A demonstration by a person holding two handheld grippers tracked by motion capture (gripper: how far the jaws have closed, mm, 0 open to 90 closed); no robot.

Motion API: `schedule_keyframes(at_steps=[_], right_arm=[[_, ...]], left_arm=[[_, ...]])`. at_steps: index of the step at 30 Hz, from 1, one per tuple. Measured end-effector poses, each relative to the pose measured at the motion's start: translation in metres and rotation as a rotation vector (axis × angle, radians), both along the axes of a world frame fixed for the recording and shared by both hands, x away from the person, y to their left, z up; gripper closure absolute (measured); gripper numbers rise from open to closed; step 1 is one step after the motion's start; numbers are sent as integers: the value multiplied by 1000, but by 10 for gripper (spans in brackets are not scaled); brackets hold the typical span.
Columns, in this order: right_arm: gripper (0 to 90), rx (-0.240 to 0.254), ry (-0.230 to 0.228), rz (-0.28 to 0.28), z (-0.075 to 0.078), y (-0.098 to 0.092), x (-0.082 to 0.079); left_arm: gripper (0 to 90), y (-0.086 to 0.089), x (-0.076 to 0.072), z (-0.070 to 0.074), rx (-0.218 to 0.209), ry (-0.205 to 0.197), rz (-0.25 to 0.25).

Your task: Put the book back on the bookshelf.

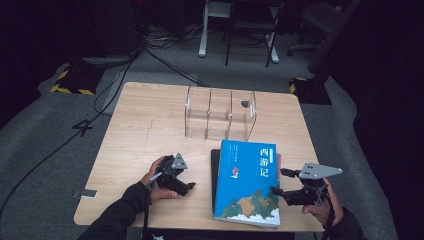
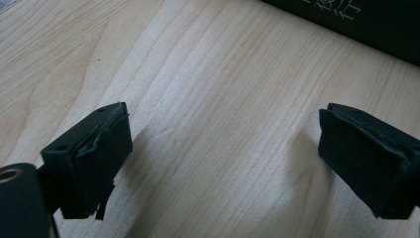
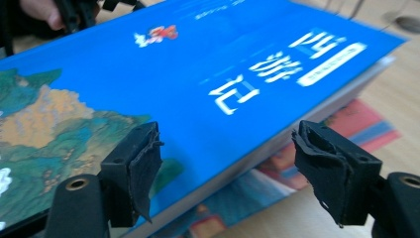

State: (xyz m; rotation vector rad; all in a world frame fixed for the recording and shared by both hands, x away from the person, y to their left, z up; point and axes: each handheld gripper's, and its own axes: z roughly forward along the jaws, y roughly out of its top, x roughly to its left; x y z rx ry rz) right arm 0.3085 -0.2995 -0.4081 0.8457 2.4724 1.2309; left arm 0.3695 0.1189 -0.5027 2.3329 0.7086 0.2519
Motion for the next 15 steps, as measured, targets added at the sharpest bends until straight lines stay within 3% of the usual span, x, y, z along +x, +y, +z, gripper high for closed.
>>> schedule_keyframes(at_steps=[2,5,10,15], right_arm=[[238,-17,15,-2,-2,4,1],[216,8,64,6,-5,4,4],[130,55,160,20,-12,3,17],[77,74,203,35,-16,4,24]], left_arm=[[117,0,-1,1,-4,4,-8],[165,-3,-2,4,-3,18,-12],[177,-9,-7,13,-24,-21,-36],[189,-16,-10,20,-42,-53,-57]])
